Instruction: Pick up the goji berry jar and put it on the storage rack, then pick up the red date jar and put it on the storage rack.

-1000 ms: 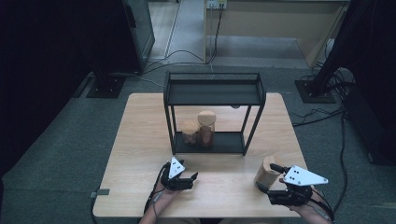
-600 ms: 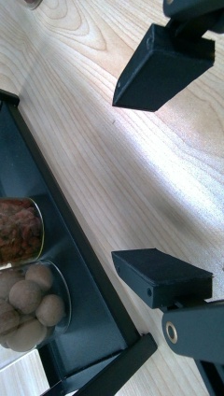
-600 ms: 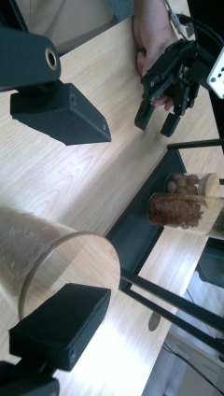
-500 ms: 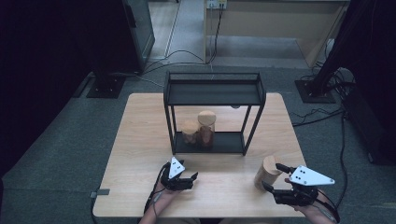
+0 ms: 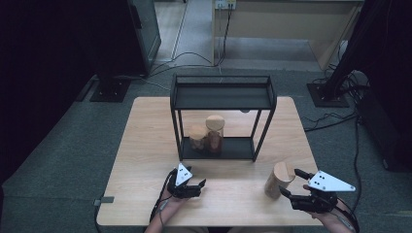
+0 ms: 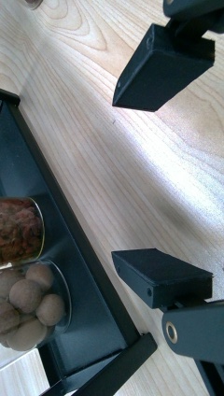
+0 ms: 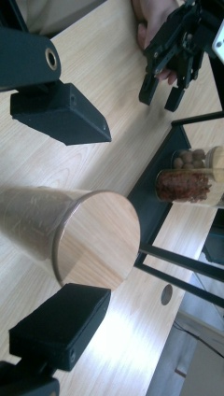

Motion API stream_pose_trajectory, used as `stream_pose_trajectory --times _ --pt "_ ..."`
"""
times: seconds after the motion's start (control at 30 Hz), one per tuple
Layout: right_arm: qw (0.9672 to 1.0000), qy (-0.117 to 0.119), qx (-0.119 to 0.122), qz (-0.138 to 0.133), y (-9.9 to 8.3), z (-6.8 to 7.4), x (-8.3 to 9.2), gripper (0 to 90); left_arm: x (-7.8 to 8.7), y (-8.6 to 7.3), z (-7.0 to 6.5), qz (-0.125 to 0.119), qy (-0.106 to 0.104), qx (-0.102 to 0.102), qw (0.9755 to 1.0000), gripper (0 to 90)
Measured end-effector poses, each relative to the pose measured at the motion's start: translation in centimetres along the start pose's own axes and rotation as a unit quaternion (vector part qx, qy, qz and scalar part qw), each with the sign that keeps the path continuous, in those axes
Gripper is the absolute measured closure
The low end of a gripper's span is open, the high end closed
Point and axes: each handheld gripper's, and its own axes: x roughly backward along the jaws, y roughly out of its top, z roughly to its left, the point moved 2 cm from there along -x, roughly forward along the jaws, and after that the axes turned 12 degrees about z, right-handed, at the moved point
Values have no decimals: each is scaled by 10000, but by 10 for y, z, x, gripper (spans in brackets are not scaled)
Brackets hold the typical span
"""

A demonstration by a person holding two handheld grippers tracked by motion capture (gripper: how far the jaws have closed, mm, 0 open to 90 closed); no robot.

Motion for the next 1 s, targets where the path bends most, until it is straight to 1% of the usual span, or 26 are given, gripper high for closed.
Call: stream_pose_trajectory --times 0.3,0.7,0.77,0.9,1.0 --pt "9998 -144 -99 119 0 0 -5 203 0 -1 0 -15 -4 8 10000 214" --pt "9990 -179 -185 360 2 -2 -14 194 0 0 0 1 -2 23 10000 214" --pt "9989 -185 -192 381 2 -2 -15 192 0 0 0 -1 -5 25 10000 214" --pt "9986 -300 -162 404 3 1 -17 192 0 0 0 9 -6 10 10000 214" --pt "9985 -331 -138 407 3 2 -18 192 0 0 0 20 -8 9 10000 214"
